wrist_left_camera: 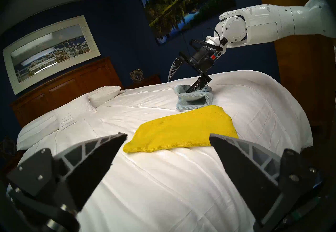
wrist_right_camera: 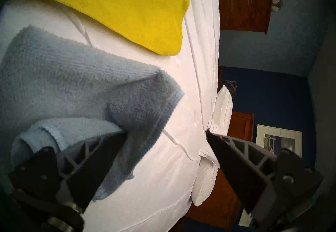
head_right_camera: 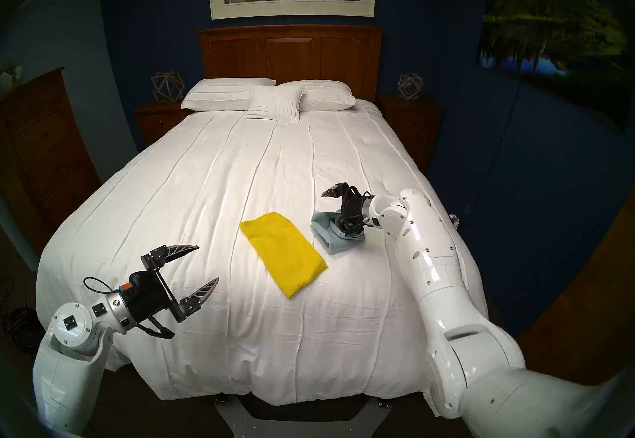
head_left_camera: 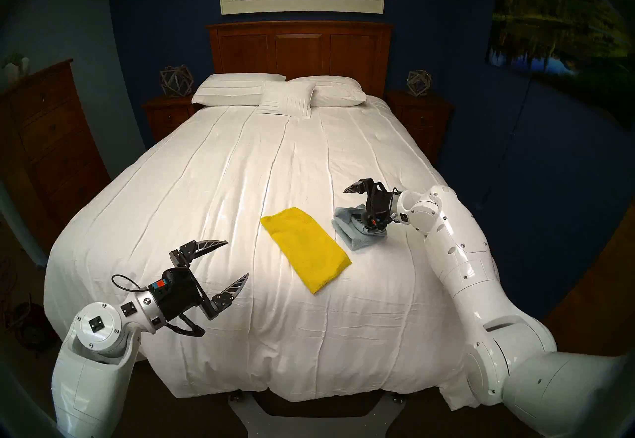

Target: Fold the hand towels twice and stack them up

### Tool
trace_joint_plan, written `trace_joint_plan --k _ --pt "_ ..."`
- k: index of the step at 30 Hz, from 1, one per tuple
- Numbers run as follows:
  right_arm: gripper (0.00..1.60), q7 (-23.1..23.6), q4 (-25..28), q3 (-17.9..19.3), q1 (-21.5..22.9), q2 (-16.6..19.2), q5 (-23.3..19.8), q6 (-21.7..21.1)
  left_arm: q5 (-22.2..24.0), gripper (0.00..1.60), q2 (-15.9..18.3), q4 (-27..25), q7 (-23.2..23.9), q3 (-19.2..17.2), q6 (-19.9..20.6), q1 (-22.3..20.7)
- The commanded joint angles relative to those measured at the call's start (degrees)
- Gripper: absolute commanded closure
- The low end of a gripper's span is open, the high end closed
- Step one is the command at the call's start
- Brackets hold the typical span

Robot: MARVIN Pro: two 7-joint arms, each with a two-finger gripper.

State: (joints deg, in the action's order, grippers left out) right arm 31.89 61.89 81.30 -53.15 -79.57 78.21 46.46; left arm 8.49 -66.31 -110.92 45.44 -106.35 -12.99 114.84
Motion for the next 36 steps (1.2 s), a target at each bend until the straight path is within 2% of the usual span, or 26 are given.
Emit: trace_joint_plan --k 1,4,11,15,22,25,32,36 --pt "0.0 -1.2 -2.26 0.06 5.95 1.15 -1.63 5.65 0.14 0.0 0.09 -1.12 0.07 -0.39 0.03 0.26" --pt "0.0 -1.59 -0.96 0.56 5.43 1.7 -1.85 6.26 0.14 0.0 0.07 -1.12 0.09 -0.39 0.02 0.25" --pt "0.0 -1.24 4.26 3.94 2.61 2.63 -6.02 8.54 0.12 0.0 0.01 -1.16 0.14 -0.44 0.05 0.28" --pt "0.0 3.86 8.38 6.23 -1.03 2.59 -11.47 8.54 0.09 0.0 -0.03 -1.3 0.15 -0.52 0.17 0.36" --pt "0.0 10.34 11.95 7.54 -4.36 2.27 -15.55 7.23 0.05 0.0 -0.08 -1.38 0.18 -0.56 0.26 0.4" --pt "0.0 8.99 10.95 7.76 -4.48 1.88 -14.66 7.19 0.04 0.0 -0.1 -1.4 0.19 -0.58 0.28 0.4" --pt "0.0 3.87 6.88 5.27 -1.45 1.1 -6.73 6.86 0.01 0.0 -0.15 -1.35 0.24 -0.59 0.22 0.36" --pt "0.0 3.56 6.54 3.65 0.06 2.05 -4.58 8.54 0.0 0.0 -0.18 -1.29 0.28 -0.58 0.16 0.32"
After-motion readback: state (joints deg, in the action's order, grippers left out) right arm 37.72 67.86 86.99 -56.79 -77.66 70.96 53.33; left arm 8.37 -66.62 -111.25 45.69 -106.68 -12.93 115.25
